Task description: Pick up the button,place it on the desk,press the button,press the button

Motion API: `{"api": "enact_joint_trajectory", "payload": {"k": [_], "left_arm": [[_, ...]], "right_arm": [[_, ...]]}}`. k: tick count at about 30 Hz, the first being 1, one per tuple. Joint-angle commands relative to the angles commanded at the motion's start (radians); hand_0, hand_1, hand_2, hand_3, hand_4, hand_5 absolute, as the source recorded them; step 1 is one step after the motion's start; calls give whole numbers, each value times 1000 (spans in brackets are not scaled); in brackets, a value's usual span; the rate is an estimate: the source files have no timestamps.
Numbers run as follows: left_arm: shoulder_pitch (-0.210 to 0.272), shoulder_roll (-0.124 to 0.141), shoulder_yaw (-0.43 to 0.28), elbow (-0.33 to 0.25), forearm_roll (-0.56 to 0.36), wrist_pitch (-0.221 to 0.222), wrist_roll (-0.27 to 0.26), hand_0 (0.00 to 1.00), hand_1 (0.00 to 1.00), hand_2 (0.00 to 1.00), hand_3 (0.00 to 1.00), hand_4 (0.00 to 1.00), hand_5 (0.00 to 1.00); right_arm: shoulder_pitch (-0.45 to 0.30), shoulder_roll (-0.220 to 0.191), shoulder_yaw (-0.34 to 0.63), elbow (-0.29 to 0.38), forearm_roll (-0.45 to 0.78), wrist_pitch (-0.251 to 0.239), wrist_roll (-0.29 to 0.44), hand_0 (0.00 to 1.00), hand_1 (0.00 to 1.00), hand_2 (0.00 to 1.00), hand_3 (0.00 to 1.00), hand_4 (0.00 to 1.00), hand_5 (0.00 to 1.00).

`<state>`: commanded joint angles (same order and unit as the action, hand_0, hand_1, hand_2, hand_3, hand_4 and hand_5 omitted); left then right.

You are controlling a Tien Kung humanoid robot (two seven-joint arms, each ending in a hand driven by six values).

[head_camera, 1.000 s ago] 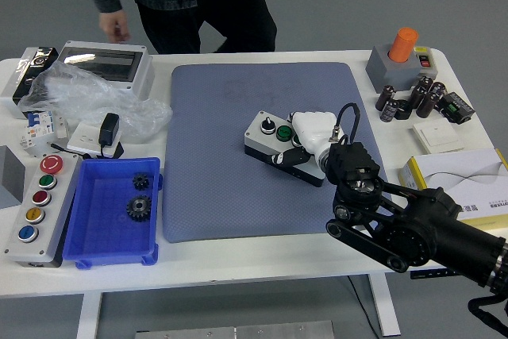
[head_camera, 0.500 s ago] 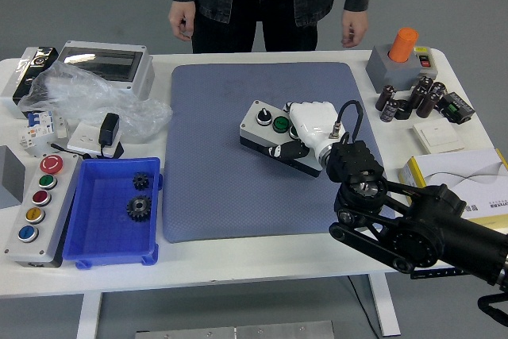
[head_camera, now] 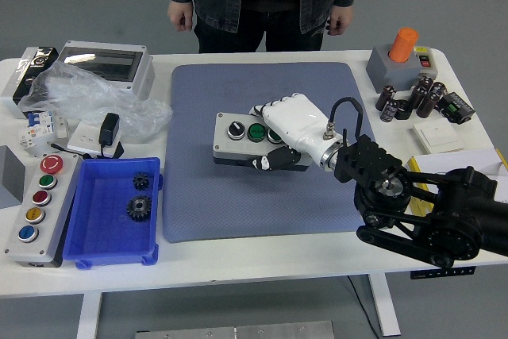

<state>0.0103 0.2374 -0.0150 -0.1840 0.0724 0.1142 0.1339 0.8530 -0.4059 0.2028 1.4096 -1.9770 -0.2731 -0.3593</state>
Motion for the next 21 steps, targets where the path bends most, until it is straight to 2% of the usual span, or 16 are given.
{"api": "enact_joint_trajectory", "payload": {"k": [3,4,9,10,15,16,21], "left_arm": [[1,0,-2,0,2,0,1,694,708,646,640,640,342],[1,-1,-4,0,3,0,2,692,708,647,642,646,351],[2,0,-6,0,6,0,3,692,708,647,642,646,351],[2,0,-6,0,6,0,3,692,707,647,642,649,361],[0,0,-5,0,5,1,2,692,707,647,642,649,361],[1,0,-4,0,4,1,2,692,707,648,644,649,369],[1,-1,-3,0,4,1,2,692,707,648,644,649,369]], "right_arm": [[8,-9,-11,-4,10,-1,27,366,504,402,315,601,145],[10,-11,-15,-6,12,0,37,496,549,446,317,606,137],[24,-10,-43,-27,20,3,91,496,549,446,317,606,137],[26,-9,-49,-32,22,3,99,614,638,604,322,594,98],[29,-1,-77,-60,34,-1,128,614,638,604,322,594,98],[29,0,-79,-65,36,-1,130,740,676,653,326,581,103],[28,9,-82,-98,54,-3,137,740,676,653,326,581,103]]}}
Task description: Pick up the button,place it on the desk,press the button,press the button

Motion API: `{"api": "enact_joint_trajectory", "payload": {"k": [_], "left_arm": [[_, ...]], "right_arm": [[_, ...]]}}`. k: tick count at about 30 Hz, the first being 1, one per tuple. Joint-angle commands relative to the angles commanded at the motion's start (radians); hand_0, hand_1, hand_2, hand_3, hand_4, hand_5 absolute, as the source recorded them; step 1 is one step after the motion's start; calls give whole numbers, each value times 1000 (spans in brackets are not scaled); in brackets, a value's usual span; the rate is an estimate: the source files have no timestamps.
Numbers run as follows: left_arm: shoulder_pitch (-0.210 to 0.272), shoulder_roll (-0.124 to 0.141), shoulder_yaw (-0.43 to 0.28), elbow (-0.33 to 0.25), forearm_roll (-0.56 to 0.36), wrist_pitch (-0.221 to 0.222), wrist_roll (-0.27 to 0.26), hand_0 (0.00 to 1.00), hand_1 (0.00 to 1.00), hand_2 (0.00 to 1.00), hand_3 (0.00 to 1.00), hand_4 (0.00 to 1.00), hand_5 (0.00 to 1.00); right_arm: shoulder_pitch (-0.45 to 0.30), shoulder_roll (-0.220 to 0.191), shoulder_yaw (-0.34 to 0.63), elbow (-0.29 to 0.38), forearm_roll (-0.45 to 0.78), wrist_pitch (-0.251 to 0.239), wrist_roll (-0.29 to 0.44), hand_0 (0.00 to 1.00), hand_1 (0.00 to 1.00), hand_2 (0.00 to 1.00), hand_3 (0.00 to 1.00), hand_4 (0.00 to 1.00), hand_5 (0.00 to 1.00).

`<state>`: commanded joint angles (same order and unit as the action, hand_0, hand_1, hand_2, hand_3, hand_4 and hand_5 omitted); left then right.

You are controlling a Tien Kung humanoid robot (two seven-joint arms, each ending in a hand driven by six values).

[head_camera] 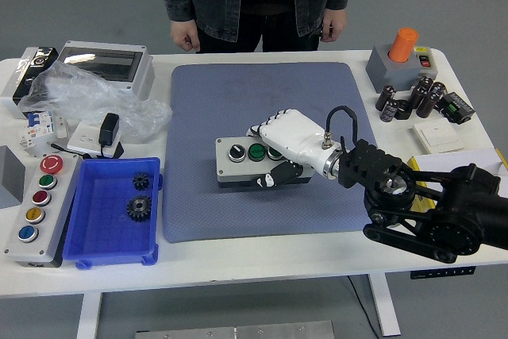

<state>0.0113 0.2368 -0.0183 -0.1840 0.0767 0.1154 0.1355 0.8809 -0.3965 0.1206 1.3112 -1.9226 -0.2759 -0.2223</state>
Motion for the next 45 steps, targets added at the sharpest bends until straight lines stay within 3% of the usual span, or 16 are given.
{"api": "enact_joint_trajectory", "payload": {"k": [13,25,45], "left_arm": [[-1,0,10,-1,-9,-1,-3,692,706,648,648,650,373],[-2,-1,12,-2,-8,0,-5,691,707,648,646,649,373],[0,-4,0,-2,15,1,-3,691,706,648,646,649,373]], "right_arm": [[-4,13,-17,-72,35,1,10,758,689,672,331,576,123],[-8,15,-20,-84,55,10,-3,765,695,683,334,589,135],[-4,18,-2,-85,188,45,-41,771,702,695,335,601,138]]}}
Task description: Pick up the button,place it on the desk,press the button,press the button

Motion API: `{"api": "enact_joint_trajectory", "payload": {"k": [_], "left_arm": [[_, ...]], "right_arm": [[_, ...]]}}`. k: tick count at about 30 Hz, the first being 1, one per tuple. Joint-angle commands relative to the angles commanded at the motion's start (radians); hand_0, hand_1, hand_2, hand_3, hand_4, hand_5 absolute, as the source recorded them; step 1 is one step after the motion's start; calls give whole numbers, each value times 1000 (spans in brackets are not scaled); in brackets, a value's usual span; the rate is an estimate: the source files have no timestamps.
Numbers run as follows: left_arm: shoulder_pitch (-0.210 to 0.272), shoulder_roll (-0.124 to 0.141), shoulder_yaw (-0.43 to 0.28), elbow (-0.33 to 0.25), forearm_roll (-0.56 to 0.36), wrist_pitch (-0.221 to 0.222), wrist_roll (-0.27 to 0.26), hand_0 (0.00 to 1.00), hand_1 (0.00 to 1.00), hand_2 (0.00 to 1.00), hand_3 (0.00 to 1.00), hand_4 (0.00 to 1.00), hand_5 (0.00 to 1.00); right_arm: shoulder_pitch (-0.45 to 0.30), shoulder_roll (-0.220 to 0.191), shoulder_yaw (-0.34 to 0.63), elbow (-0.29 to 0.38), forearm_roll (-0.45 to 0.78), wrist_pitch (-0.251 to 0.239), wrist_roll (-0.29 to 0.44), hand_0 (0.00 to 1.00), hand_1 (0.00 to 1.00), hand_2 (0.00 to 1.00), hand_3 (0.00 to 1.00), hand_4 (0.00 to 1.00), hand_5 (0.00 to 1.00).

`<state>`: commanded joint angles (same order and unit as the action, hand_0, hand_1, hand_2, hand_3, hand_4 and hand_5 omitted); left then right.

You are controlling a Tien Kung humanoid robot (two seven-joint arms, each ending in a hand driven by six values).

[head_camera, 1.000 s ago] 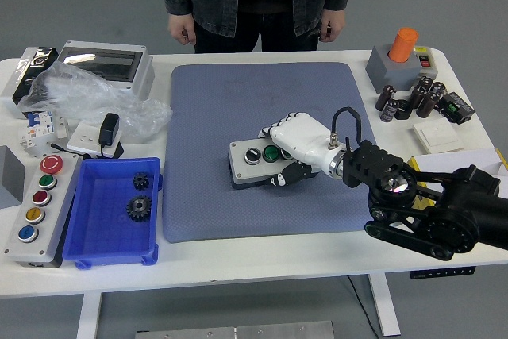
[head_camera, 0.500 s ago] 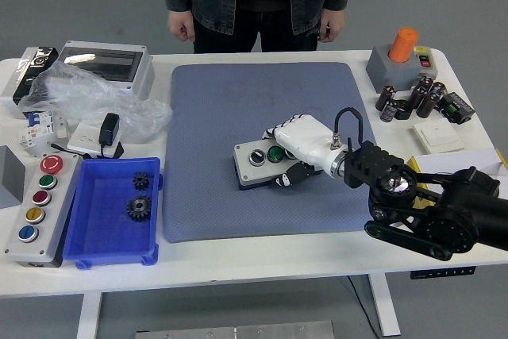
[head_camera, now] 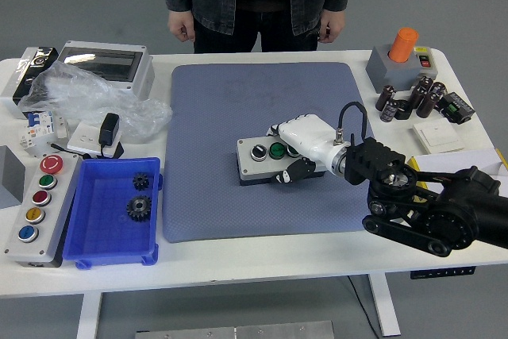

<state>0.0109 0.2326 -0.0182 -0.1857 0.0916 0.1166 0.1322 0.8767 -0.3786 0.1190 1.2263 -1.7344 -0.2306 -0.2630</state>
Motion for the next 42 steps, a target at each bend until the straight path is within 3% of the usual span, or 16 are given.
{"api": "enact_joint_trajectory", "payload": {"k": [21,22,27,28,33,34,39,40,42], "left_arm": [[-1,0,0,0,6,-1,-3,689,706,647,647,653,371],[-1,0,0,1,6,-1,-4,691,706,647,646,653,373],[-1,0,0,1,5,-2,-5,691,706,647,646,653,373],[-1,0,0,1,5,-2,-5,690,706,645,645,653,372],[-2,0,0,0,7,-2,-4,690,706,645,645,653,372],[-2,0,0,0,7,-2,-3,691,706,645,645,654,373],[-3,0,0,0,8,-3,-3,691,706,645,645,654,373],[-3,0,-1,-1,9,-4,-2,690,706,644,642,655,370],[-3,-1,-1,-1,9,-4,-2,690,706,644,642,655,370]], "right_arm": [[1,2,17,-11,41,37,-9,772,705,709,342,614,140],[1,2,18,-11,40,39,-9,780,715,733,482,712,179],[0,3,21,-14,39,52,-10,780,715,733,482,712,179],[0,3,22,-15,39,54,-11,793,732,754,654,845,274],[0,3,24,-17,41,63,-13,793,732,754,654,845,274],[0,3,24,-17,41,64,-12,804,795,812,730,909,309],[0,3,25,-19,42,66,-12,804,795,812,730,909,309],[0,4,26,-19,43,67,-12,817,816,833,777,997,413],[0,4,27,-20,46,69,-11,817,816,833,777,997,413]]}}
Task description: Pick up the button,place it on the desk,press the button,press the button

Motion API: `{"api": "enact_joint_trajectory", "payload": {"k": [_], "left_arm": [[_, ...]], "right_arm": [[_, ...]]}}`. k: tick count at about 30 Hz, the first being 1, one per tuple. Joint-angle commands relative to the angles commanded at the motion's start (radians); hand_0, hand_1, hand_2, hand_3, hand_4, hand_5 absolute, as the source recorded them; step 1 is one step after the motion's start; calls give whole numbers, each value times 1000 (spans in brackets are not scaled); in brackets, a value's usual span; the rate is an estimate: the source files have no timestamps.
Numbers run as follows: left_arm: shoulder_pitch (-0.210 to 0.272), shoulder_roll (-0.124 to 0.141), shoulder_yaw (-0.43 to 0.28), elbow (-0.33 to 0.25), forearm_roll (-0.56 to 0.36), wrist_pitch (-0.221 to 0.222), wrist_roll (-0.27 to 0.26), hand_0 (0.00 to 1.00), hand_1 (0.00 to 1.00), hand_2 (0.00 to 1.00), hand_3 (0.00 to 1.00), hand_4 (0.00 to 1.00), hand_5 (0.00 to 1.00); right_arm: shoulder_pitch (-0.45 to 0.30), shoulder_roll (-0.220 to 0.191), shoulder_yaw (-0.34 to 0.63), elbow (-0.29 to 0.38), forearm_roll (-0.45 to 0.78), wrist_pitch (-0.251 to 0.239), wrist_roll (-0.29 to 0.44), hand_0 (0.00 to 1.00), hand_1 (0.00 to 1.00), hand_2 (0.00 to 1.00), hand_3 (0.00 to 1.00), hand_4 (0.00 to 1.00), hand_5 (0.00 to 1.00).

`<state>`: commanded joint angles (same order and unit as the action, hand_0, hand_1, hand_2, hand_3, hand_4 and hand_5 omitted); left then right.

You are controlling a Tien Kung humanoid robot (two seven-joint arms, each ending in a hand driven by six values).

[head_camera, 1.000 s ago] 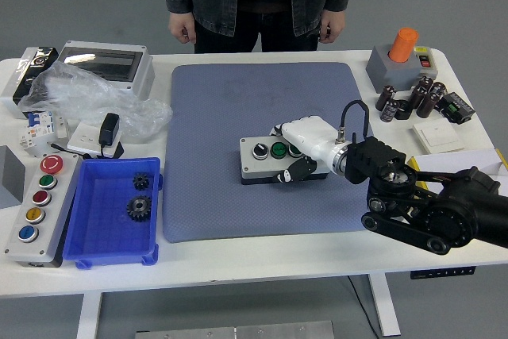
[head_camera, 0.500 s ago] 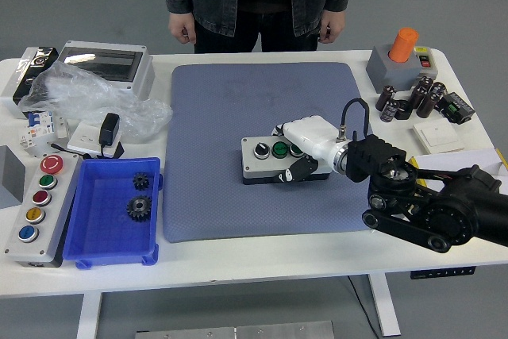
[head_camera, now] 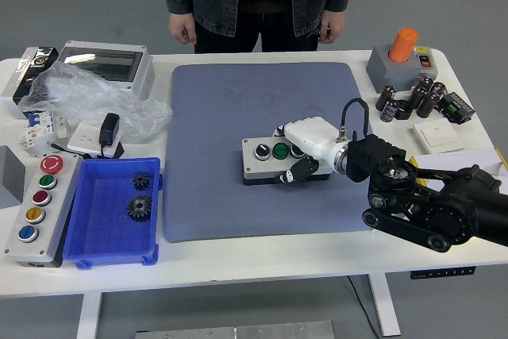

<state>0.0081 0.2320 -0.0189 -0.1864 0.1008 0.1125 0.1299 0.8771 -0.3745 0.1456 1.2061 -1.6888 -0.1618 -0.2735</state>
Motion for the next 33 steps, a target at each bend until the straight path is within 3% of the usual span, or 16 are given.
{"api": "enact_joint_trajectory", "payload": {"k": [3,4,26,33], "left_arm": [[0,0,-2,0,3,-1,1,690,706,644,642,655,370],[1,0,-4,0,5,-1,2,690,706,644,642,653,369],[0,-3,-22,0,35,-6,8,691,706,638,635,647,363],[2,-4,-34,0,51,-8,13,691,705,637,633,646,362]], "right_arm": [[0,1,2,-1,1,2,1,817,816,833,777,997,413],[0,1,2,-1,0,3,1,825,821,836,814,998,499],[3,-6,27,15,0,13,7,824,823,841,859,998,551],[-1,-33,76,78,-10,39,5,820,821,842,868,998,562]]}}
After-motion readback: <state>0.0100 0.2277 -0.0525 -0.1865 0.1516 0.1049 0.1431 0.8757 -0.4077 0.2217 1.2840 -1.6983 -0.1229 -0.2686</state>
